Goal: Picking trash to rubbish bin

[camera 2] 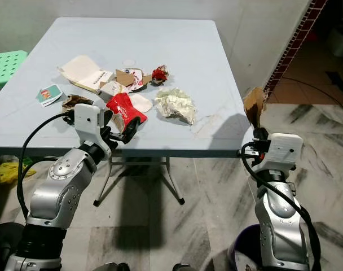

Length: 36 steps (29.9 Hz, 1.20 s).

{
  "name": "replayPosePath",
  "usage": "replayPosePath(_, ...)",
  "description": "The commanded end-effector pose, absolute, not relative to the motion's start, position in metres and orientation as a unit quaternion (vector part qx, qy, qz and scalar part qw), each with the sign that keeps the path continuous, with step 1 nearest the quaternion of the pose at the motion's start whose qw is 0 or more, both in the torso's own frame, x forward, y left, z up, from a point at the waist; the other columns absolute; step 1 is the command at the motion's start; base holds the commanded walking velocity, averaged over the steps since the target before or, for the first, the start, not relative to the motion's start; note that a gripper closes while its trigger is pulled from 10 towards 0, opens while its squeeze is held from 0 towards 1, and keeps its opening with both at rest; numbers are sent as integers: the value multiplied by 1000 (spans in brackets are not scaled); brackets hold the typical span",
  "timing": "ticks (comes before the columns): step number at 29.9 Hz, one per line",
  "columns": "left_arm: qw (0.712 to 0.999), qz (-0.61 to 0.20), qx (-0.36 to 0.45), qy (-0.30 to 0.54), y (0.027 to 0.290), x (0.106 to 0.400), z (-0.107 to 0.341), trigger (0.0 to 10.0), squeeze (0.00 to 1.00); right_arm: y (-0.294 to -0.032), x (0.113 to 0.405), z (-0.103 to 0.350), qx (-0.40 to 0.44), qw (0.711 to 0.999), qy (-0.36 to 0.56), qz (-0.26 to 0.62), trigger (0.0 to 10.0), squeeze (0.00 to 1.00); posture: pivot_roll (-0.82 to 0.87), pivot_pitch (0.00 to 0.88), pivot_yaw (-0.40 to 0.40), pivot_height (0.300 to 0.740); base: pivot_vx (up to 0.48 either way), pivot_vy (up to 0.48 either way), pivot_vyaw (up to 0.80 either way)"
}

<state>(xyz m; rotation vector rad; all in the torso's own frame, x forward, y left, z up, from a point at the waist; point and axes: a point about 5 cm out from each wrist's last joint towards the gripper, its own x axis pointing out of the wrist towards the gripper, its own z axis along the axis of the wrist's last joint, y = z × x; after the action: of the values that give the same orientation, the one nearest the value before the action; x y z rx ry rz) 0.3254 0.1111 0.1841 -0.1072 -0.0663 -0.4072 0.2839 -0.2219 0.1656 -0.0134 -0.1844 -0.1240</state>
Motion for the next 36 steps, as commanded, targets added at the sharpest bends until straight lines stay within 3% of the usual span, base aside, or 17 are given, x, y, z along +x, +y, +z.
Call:
replayPosePath(1, 974, -217, -59, -35, 108, 322, 184, 10000, 0, -224, 280, 169, -9, 993, -98, -70, 10000, 0, -58, 162, -20, 740, 0, 0, -719)
replayPosePath(6, 973, -220, -61, -44, 108, 322, 187, 10000, 0, -223, 280, 168, -8, 993, -94, -71, 10000, 0, -58, 165, -21, 740, 0, -384, -719)
replayPosePath(20, 975, -213, -61, -21, 104, 323, 183, 10000, 0, -220, 280, 168, -10, 994, -89, -61, 10000, 0, -55, 146, -34, 740, 0, 0, -703)
replayPosePath(36, 968, -248, -26, -3, 98, 320, 173, 10000, 0, -227, 280, 168, -5, 994, -88, -62, 10000, 0, -71, 127, -28, 740, 0, 0, 0)
